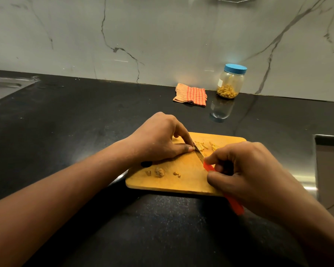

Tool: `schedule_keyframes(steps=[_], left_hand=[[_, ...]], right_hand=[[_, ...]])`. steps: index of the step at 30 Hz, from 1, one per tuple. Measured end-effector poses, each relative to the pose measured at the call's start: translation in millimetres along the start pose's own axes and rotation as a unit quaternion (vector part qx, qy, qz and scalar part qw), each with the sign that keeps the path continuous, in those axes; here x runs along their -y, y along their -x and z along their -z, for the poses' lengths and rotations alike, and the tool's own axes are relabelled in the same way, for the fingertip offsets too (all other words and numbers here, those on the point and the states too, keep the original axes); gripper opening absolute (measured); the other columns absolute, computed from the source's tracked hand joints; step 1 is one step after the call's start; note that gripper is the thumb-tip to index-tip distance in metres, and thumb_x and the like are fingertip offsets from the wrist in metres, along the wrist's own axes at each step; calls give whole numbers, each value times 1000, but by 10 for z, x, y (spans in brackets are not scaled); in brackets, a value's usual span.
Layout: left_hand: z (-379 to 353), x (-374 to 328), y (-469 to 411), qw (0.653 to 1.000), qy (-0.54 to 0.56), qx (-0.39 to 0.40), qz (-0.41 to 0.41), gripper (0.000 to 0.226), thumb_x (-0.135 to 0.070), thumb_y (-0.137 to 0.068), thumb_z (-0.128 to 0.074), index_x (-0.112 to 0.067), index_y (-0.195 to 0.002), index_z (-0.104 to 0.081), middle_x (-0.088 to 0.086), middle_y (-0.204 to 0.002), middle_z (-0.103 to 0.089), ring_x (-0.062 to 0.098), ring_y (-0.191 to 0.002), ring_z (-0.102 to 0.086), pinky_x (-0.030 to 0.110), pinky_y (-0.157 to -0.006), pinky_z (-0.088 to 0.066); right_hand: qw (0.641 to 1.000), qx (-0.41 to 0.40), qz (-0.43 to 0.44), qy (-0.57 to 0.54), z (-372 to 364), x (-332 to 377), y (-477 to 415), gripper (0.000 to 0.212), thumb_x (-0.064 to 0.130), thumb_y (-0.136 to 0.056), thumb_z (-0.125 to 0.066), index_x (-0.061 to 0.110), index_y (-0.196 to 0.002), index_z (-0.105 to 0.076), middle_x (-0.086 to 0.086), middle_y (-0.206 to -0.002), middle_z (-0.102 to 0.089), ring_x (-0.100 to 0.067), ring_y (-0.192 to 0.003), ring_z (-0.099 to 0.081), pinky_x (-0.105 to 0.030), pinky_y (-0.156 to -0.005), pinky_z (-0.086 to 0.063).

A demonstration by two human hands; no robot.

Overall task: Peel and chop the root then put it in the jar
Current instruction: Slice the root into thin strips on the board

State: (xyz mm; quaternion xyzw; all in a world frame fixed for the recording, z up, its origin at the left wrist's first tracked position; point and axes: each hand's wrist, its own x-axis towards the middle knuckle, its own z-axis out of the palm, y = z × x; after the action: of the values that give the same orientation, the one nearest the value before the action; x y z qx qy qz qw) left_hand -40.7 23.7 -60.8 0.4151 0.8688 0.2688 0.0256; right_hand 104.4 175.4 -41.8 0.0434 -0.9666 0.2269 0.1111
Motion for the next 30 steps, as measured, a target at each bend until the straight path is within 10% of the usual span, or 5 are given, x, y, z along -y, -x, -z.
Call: schedule_keyframes(steps=[10, 30], left_hand=[[0, -18, 17, 1000, -2, -13, 8, 18, -38, -84, -72, -29, -98, -78, -15, -91, -65, 4, -84, -57, 11, -65, -41], [-17, 14, 19, 1000, -13, -11, -12, 15, -36, -86, -71, -31, -99, -77, -14, -104, -72, 8, -99, -60, 19, -80, -47]], right_hand=[[1000, 26, -5, 10, 161, 54, 75, 22, 34, -72, -69, 27, -93, -73, 11, -64, -61, 1, -71, -58, -16, -60, -49], [1000, -19, -2, -14, 62, 52, 89, 24, 29, -71, -70, 22, -94, -75, 12, -63, -61, 4, -78, -57, -4, -61, -44]])
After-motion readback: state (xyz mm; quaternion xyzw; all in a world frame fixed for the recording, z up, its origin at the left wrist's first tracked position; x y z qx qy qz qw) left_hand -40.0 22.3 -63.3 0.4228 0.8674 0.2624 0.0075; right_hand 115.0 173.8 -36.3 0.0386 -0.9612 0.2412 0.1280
